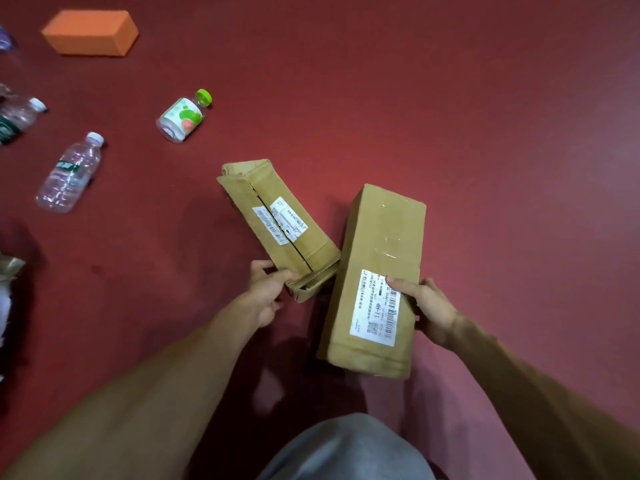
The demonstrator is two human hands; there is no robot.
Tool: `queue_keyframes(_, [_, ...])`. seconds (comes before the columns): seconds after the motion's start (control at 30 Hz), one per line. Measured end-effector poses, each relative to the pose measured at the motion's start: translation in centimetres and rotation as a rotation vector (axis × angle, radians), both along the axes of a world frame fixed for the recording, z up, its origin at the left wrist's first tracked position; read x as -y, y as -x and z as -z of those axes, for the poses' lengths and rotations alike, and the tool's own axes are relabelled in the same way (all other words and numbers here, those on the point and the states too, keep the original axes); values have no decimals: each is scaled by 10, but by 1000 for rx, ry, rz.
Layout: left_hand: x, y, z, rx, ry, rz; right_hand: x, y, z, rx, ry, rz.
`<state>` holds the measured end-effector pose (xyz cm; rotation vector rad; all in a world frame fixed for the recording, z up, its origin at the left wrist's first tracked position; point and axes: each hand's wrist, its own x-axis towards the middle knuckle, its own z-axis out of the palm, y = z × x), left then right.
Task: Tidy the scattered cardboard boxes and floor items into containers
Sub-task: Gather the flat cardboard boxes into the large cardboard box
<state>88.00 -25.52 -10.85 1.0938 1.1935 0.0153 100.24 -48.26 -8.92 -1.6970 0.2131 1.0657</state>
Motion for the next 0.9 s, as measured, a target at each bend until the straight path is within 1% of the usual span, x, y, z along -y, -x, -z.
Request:
queue_keyframes(0.13, [-11,-2,-10,23,80,0,8,-11,8,-42,-59,81])
queue_keyframes(0.27, [-21,-5,-29,37,124,0,3,-14,-7,14,-86,156])
queue_keyframes(0.37, [-24,-4,-68,12,78,8,-3,-13,-31,61,-83,190])
queue_keyframes(0.43, [-24,2,-106,-7,47,3,-8,-4,-62,118,-28,239])
queue_keyframes(0.5, [-22,13,-155,-21,35,17,-12,7,-104,189,49,278])
queue_keyframes(0.6, [-22,35,-242,-28,8,44,-14,29,-184,238,125,283])
queue_keyframes(0.77, [-31,90,-422,-25,-35,90,-21,81,-363,199,105,243])
queue_keyframes(0.9, [-26,145,-570,-28,-83,142,-24,142,-506,273,129,150])
